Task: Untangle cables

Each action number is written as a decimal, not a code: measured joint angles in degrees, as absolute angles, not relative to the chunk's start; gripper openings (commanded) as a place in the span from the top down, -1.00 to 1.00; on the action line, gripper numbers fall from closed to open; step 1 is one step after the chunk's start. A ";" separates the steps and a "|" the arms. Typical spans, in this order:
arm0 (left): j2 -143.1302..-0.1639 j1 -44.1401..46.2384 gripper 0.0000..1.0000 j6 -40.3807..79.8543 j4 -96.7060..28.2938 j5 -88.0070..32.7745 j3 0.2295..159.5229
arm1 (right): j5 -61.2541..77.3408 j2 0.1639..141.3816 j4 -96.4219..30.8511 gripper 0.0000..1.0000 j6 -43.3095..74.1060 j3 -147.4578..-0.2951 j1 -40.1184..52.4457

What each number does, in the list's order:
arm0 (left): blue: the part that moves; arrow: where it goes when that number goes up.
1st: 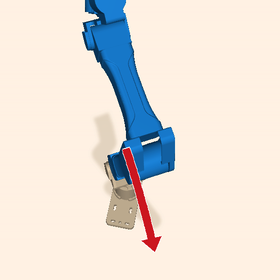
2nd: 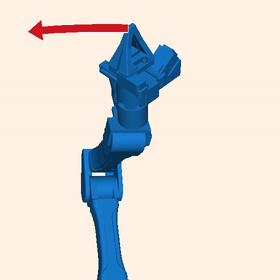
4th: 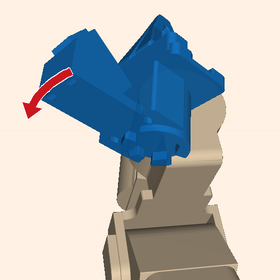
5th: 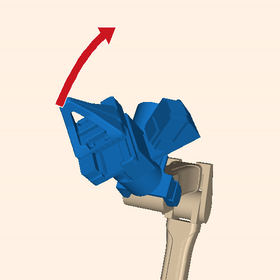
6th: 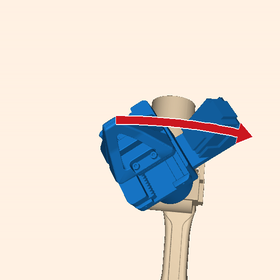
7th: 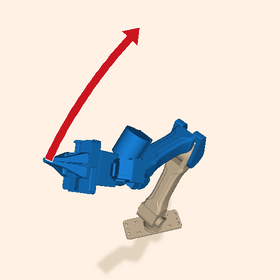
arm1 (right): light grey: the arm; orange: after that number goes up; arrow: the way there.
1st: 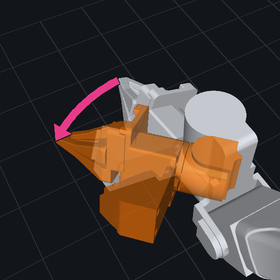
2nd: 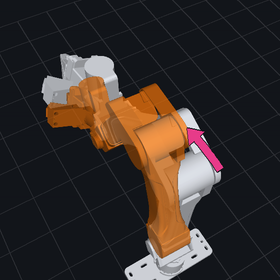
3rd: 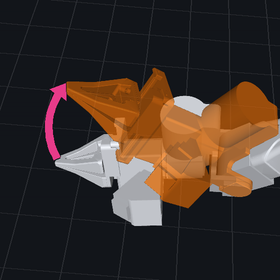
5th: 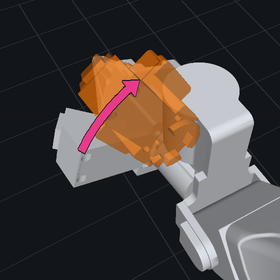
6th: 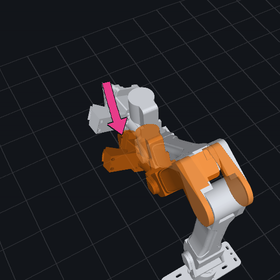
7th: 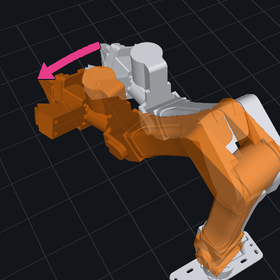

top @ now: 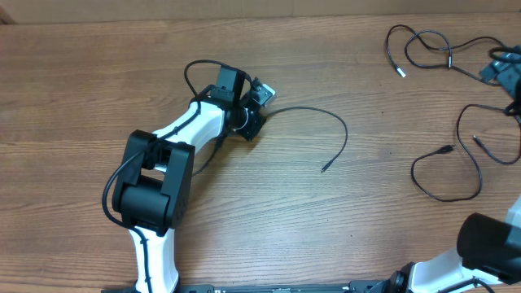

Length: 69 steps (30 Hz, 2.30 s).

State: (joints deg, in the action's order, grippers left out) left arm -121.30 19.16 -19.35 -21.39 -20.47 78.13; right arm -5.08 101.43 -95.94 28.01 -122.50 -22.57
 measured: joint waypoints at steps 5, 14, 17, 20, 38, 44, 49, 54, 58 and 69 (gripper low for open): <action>-121.54 19.70 0.92 -19.38 -21.21 -22.52 78.04 | -3.38 101.43 -91.88 -1.00 28.03 -111.92 -22.57; -121.64 20.27 0.91 -19.40 -21.21 -23.42 78.02 | 1.37 101.43 -84.86 -1.00 28.01 -95.15 -21.78; -121.64 20.27 0.91 -19.40 -21.23 -23.46 77.97 | 2.72 101.43 -81.32 -1.00 27.03 -90.48 -19.73; -121.64 20.27 0.91 -19.40 -21.23 -23.53 77.97 | 4.78 101.43 -76.20 -1.00 25.30 -86.11 -15.57; -118.02 20.27 0.92 -19.66 -26.22 -23.46 77.14 | 10.92 101.43 -58.08 -1.00 17.61 -81.73 0.82; -109.93 20.25 0.91 -21.69 -32.62 -23.68 77.10 | 13.56 101.43 -53.82 -1.00 3.77 -81.71 5.58; -103.31 20.25 0.92 -25.28 -38.17 -26.00 77.10 | 19.97 101.43 -52.88 -1.00 -9.47 -81.71 9.58; -98.06 20.10 0.91 -27.49 -41.01 -28.56 77.10 | 24.60 101.43 -49.80 -1.00 -16.08 -81.71 12.47; -95.13 19.68 0.92 -29.78 -43.27 -30.17 77.10 | 29.36 101.43 -48.42 -1.00 -19.84 -81.71 12.88; -94.13 18.59 0.91 -32.14 -42.83 -32.38 77.08 | 43.27 101.43 -50.13 -1.00 -30.24 -81.71 12.91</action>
State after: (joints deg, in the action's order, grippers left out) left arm -94.13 18.59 -32.14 -42.83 -32.38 77.08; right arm 43.27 101.43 -50.13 -30.24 -81.71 12.91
